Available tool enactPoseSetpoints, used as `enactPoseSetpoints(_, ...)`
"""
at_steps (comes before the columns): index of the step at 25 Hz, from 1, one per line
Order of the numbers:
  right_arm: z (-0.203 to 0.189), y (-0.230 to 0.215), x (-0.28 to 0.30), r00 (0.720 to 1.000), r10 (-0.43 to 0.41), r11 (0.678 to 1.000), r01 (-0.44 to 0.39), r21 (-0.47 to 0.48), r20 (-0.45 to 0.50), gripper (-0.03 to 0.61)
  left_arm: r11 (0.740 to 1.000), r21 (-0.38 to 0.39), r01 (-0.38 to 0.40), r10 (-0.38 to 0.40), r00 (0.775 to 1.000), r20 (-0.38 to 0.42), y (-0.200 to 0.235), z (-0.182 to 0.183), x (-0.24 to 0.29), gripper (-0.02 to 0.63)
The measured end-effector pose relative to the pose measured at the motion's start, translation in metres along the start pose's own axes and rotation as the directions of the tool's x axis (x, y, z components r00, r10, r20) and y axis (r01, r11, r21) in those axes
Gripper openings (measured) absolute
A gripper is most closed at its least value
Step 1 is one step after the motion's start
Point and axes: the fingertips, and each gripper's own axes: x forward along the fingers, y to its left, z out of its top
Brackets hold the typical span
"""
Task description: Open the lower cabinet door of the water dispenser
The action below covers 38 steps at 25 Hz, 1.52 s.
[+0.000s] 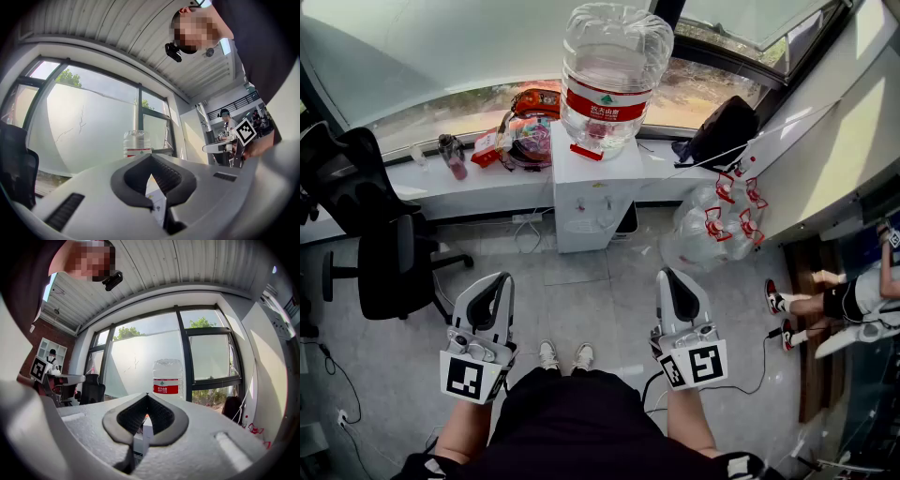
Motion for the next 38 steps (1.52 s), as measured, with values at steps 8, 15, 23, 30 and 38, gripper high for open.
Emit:
enactPoseSetpoints(8, -0.001, -0.006, -0.006, 1.000, -0.005, 0.999, 0.004, 0.046, 0.020, 0.005, 1.000, -0.004, -0.001, 0.001, 1.000, -0.007, -0.006, -0.003, 0.000, 0.008)
enactPoseSetpoints(15, -0.002, -0.029, -0.022, 0.999, -0.019, 0.993, 0.013, 0.121, 0.045, 0.005, 1.000, -0.001, 0.018, -0.018, 1.000, -0.013, -0.027, -0.003, 0.012, 0.008)
enactPoseSetpoints(23, -0.014, -0.084, -0.063, 0.996, -0.080, 0.987, 0.074, 0.141, 0.038, 0.005, 0.998, 0.021, 0.064, -0.064, 0.998, -0.007, -0.079, -0.004, 0.044, 0.008)
enactPoseSetpoints(30, -0.029, -0.106, -0.066, 0.997, -0.073, 0.975, 0.065, 0.214, 0.030, 0.005, 0.998, 0.022, 0.064, -0.062, 0.997, -0.054, -0.093, -0.013, 0.054, 0.008)
enactPoseSetpoints(38, -0.034, -0.123, -0.027, 0.997, -0.077, 0.979, 0.075, 0.191, 0.002, 0.005, 0.995, -0.016, 0.102, -0.102, 0.994, -0.048, -0.074, -0.032, 0.106, 0.008)
